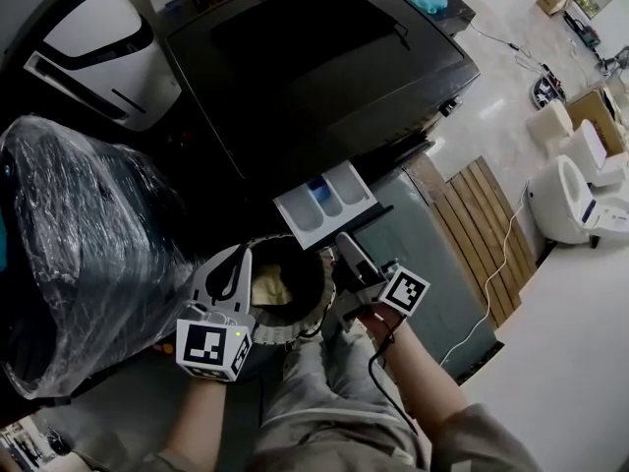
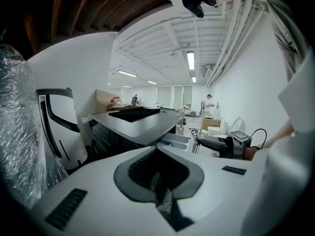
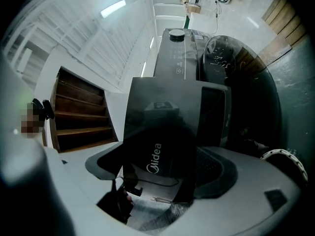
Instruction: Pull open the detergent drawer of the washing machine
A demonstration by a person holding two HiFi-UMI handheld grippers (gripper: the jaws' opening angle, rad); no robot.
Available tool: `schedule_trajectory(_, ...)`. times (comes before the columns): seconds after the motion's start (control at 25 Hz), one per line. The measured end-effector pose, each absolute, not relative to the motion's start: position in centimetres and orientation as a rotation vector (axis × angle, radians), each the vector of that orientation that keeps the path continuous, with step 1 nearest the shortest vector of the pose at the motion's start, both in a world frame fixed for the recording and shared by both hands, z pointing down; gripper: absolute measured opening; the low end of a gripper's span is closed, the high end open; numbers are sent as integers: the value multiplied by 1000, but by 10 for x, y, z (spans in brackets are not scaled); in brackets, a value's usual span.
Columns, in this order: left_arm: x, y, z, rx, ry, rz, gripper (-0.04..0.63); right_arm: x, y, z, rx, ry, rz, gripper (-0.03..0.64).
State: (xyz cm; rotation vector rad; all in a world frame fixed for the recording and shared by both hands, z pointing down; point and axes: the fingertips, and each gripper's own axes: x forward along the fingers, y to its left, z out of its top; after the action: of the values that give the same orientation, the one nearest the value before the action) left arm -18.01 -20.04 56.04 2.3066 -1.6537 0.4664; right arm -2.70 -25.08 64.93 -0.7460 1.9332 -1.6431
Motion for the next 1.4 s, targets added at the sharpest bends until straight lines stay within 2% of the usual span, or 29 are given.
schedule_trajectory(0.72,-150,-186,551,2354,-1572,488,15,-2,-213,654,-815,1975,-1662,430)
schedule_trajectory(0.96,-147,-187,531,2364,-1583,481,15,15,-206,628,-988,2229,-1512,430)
schedule_trajectory(1.28,-136,-193,490,2403,-1605,462,15,35,-207,542,-1038,2591,-1132,420)
schedule_trajectory(1.36,-132,-194,480,2414,-1609,471,15,42,-208,520,-1053,2644,-1034,389)
schedule_trajectory(1.4,-131,-194,475,2419,-1612,472,15,46,-209,509,-1067,2665,-982,342)
